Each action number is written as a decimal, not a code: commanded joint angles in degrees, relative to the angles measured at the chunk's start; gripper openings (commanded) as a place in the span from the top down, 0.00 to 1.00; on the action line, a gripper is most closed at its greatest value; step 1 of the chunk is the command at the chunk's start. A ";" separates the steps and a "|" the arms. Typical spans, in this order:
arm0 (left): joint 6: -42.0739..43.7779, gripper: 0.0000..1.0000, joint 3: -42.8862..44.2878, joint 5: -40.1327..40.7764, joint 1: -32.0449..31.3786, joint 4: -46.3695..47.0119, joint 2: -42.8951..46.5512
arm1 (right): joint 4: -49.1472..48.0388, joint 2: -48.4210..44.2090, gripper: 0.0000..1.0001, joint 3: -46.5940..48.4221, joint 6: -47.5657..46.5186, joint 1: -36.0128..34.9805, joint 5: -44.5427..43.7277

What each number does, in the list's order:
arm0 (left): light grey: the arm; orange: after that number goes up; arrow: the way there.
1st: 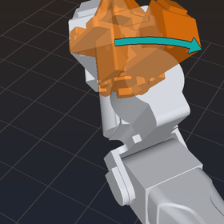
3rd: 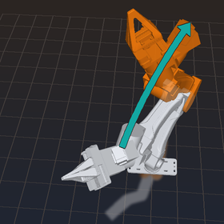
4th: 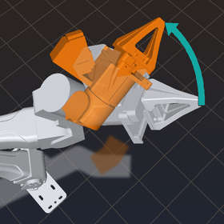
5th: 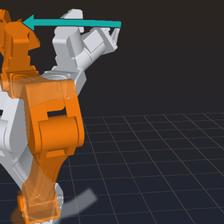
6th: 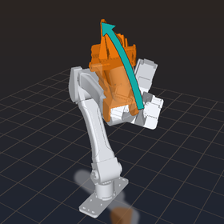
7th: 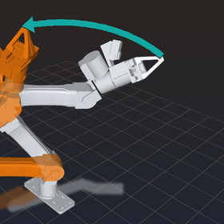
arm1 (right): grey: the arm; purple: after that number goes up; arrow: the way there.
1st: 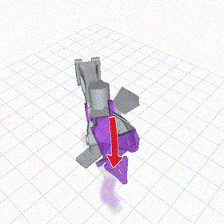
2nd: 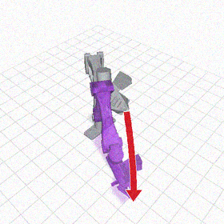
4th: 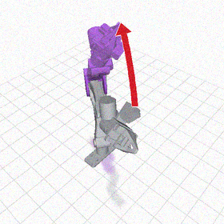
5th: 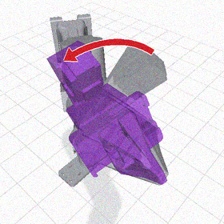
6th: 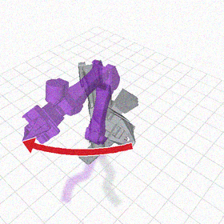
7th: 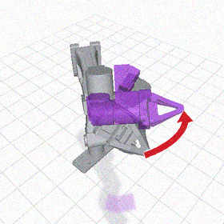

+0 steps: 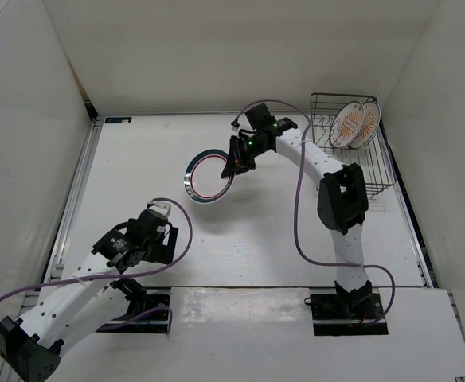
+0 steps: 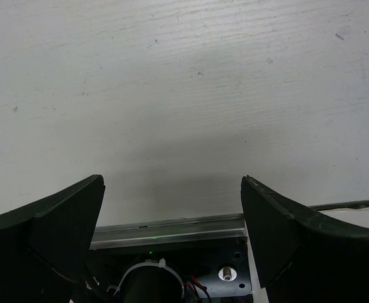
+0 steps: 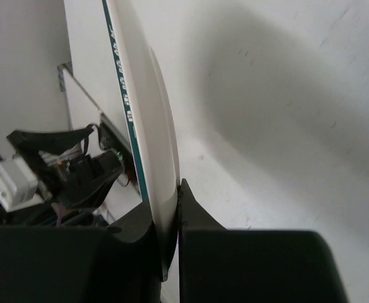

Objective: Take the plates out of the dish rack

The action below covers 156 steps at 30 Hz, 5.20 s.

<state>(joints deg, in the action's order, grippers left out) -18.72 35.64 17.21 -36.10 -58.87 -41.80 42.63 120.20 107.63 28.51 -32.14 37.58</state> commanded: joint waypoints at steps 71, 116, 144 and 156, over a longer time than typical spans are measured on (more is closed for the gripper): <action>0.88 0.00 2.51 -0.16 0.15 1.13 -1.88 | 7.82 9.00 0.10 0.12 -3.29 5.07 -15.17; 1.67 0.00 2.16 -2.01 0.24 0.78 -1.79 | -6.51 -1.73 0.29 11.89 -11.81 33.53 -60.70; 2.46 0.00 2.33 -1.74 0.15 1.22 -4.87 | -7.39 3.99 1.00 6.54 -18.49 39.35 -50.50; 2.20 0.00 2.33 -2.36 0.24 1.48 -4.34 | -7.99 -6.02 1.00 1.53 -14.72 39.17 -61.23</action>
<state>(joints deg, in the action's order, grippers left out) -16.56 36.16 15.59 -36.10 -58.24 -46.70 34.81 120.70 109.14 13.08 6.20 -16.51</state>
